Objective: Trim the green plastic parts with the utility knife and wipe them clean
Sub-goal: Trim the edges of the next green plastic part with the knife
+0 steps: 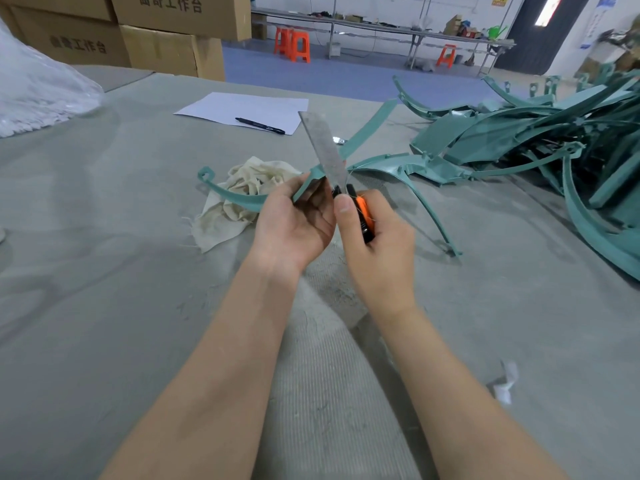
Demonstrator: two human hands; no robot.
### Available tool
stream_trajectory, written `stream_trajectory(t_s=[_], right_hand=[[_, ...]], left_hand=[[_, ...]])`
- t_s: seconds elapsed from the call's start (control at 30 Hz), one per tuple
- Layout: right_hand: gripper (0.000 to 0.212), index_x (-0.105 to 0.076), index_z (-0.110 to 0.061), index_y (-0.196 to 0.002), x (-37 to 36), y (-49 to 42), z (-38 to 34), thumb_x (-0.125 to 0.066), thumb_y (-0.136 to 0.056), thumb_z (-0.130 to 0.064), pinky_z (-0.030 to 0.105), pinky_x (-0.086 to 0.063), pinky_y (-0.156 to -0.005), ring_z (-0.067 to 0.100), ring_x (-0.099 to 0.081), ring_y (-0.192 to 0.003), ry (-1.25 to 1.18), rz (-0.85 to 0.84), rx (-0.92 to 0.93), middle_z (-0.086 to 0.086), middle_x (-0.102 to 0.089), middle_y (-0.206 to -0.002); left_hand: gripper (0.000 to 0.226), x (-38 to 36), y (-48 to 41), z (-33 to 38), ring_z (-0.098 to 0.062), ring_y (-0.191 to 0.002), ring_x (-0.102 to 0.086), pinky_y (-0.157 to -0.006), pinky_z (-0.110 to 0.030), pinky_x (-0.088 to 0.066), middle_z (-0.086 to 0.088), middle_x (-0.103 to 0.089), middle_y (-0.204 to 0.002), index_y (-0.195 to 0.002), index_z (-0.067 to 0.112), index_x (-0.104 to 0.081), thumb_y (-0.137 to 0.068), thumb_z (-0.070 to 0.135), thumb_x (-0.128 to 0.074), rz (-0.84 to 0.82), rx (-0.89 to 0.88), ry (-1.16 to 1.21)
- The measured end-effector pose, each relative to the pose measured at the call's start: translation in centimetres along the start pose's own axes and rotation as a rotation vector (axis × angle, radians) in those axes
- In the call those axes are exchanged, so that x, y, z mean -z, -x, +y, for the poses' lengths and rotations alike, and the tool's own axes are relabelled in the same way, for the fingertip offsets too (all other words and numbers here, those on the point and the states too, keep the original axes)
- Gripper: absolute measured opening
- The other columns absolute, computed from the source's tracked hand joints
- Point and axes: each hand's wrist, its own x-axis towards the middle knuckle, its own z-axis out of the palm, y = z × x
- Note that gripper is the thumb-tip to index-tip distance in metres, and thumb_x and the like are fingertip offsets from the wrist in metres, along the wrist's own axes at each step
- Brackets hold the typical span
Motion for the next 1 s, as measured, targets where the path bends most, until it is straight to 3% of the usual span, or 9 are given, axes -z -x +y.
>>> stream_trajectory(t_s=[0.17,0.27,0.37,0.43,0.5,0.63,0.8,0.9,1.0], right_hand=[[0.028,-0.053,-0.022,-0.076,0.1,0.0,-0.1,-0.05,-0.091,-0.046,0.024,-0.031,-0.052,0.006,-0.042,-0.05,-0.042,-0.042,0.004,-0.014,-0.043,-0.05],[0.026,-0.055,-0.029,-0.077,-0.3,0.5,-0.4,-0.05,-0.088,-0.052,0.024,-0.033,-0.053,0.006,-0.042,-0.051,-0.004,-0.131,0.085,-0.016,-0.044,-0.05],[0.029,-0.057,-0.029,-0.077,-0.4,0.5,-0.5,-0.047,-0.087,-0.054,0.022,-0.034,-0.05,0.008,-0.045,-0.05,-0.009,-0.161,0.103,-0.012,-0.047,-0.052],[0.026,-0.051,-0.035,-0.071,0.1,0.0,-0.4,-0.047,-0.088,-0.054,0.022,-0.035,-0.048,0.006,-0.044,-0.047,-0.085,-0.095,0.041,-0.012,-0.047,-0.051],[0.031,-0.048,-0.034,-0.067,0.6,-0.5,-0.1,-0.047,-0.088,-0.056,0.037,-0.04,-0.046,0.013,-0.044,-0.047,-0.144,-0.012,-0.036,-0.003,-0.046,-0.052],[0.045,-0.047,-0.018,-0.07,1.0,-1.1,0.1,-0.045,-0.088,-0.059,0.051,-0.044,-0.052,0.038,-0.046,-0.061,-0.198,0.126,-0.138,0.017,-0.047,-0.062],[0.049,-0.043,-0.015,-0.07,1.3,-1.6,0.2,-0.043,-0.088,-0.06,0.052,-0.043,-0.054,0.043,-0.047,-0.064,-0.191,0.174,-0.182,0.026,-0.048,-0.067],[0.049,-0.047,-0.014,-0.071,0.9,-1.1,-0.1,-0.043,-0.088,-0.059,0.051,-0.044,-0.053,0.039,-0.048,-0.061,-0.185,0.123,-0.171,0.019,-0.048,-0.063],[0.033,-0.046,-0.032,-0.067,0.2,-0.2,-0.6,-0.043,-0.087,-0.059,0.035,-0.039,-0.05,0.01,-0.044,-0.05,-0.081,0.019,-0.067,-0.007,-0.045,-0.052]], left_hand=[[0.045,-0.2,0.0,-0.1,-0.018,-0.064,-0.071,-0.07,-0.026,-0.057,-0.014,-0.073,-0.081,-0.075,-0.004,-0.074,-0.096,0.014,-0.039,-0.031,0.0,0.005],[0.022,0.0,0.4,-0.4,-0.021,-0.065,-0.069,-0.058,-0.024,-0.058,-0.017,-0.07,-0.081,-0.086,-0.009,-0.067,-0.085,0.006,-0.05,-0.099,0.012,0.061],[0.023,0.1,0.6,0.0,-0.018,-0.071,-0.067,-0.068,-0.02,-0.056,-0.017,-0.069,-0.083,-0.077,-0.009,-0.07,-0.062,0.004,-0.058,-0.112,-0.027,0.056],[0.022,0.1,0.3,0.5,-0.014,-0.07,-0.064,-0.069,-0.015,-0.051,-0.014,-0.069,-0.084,-0.084,-0.006,-0.067,-0.069,0.003,-0.054,-0.051,-0.024,0.076],[0.019,0.0,0.3,0.7,-0.016,-0.063,-0.067,-0.058,-0.017,-0.054,-0.014,-0.07,-0.081,-0.094,-0.005,-0.063,-0.082,0.004,-0.051,-0.046,0.007,0.083],[0.065,0.1,0.9,0.5,-0.016,-0.058,-0.069,-0.047,-0.018,-0.053,-0.016,-0.071,-0.082,-0.138,-0.006,-0.044,-0.074,0.005,-0.054,-0.124,0.086,0.022],[0.07,0.0,0.8,0.5,-0.014,-0.057,-0.069,-0.048,-0.016,-0.053,-0.014,-0.071,-0.078,-0.142,-0.002,-0.041,-0.074,0.006,-0.054,-0.148,0.106,-0.019],[0.061,0.3,0.5,0.5,-0.015,-0.059,-0.07,-0.048,-0.017,-0.053,-0.014,-0.071,-0.082,-0.136,-0.004,-0.047,-0.076,0.006,-0.053,-0.148,0.116,0.022],[0.025,0.5,-0.2,0.5,-0.017,-0.062,-0.069,-0.063,-0.022,-0.059,-0.013,-0.07,-0.085,-0.103,-0.004,-0.062,-0.089,0.008,-0.046,-0.086,0.078,0.049]])
